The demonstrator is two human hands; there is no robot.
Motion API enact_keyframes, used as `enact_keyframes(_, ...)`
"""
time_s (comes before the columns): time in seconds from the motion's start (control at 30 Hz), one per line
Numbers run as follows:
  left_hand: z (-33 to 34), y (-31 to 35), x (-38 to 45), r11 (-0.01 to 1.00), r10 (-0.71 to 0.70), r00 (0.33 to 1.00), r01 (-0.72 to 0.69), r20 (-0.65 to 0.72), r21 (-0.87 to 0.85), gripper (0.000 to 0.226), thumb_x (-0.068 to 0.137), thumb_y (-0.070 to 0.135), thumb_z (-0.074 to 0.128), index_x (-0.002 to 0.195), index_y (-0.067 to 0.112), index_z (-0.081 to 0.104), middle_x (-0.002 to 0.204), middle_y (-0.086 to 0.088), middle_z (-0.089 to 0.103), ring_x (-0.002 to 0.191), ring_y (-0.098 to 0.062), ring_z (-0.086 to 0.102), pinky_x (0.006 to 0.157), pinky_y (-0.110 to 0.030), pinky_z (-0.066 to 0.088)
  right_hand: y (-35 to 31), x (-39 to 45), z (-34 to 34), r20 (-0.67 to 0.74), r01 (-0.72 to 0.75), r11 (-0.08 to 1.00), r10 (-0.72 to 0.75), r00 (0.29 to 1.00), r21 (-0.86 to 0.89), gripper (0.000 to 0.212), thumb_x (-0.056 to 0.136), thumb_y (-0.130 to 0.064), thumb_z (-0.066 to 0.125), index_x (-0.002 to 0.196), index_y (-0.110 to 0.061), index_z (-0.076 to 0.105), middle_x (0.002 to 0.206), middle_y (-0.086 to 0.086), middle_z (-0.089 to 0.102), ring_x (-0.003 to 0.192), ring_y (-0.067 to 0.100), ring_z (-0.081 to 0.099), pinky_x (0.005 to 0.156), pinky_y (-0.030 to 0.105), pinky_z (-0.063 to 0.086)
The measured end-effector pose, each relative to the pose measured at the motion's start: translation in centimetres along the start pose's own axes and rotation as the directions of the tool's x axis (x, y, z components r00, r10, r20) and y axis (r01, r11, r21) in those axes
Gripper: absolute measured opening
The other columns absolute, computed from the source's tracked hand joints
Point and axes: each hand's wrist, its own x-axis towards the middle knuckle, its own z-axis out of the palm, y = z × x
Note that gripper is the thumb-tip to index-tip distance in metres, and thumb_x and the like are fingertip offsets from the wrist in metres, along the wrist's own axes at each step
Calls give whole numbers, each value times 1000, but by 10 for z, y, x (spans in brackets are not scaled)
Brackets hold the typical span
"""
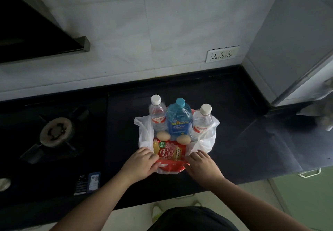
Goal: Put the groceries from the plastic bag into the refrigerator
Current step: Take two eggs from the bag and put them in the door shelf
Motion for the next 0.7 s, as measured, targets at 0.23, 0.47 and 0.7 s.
enact_keyframes(0.23,9,0,-3,992,-125,992,125,18,-4,29,99,37,42,86,20,62,77,7,66,75,-13,61,73,-30,51,1,-9,-7,164,-98,991,82,983,90,63,91,-54,15,124,-22,58,121,-2,62,113,17,56,100,32,43)
enact_keyframes(0.47,5,1,15,996,-89,994,88,-67,-21,24,98,30,49,91,14,66,95,1,63,85,-15,57,75,-31,49,-8,6,-11,31,-60,992,57,998,114,39,93,-41,39,110,-17,63,108,3,65,96,23,64,84,36,55)
enact_keyframes(0.7,2,5,56,965,-222,973,212,-54,-156,33,83,16,61,116,18,58,111,0,62,99,-17,59,85,-33,51,-23,44,-16,42,-118,986,113,993,115,41,92,-20,54,131,-11,54,131,10,58,119,32,56,98,43,47)
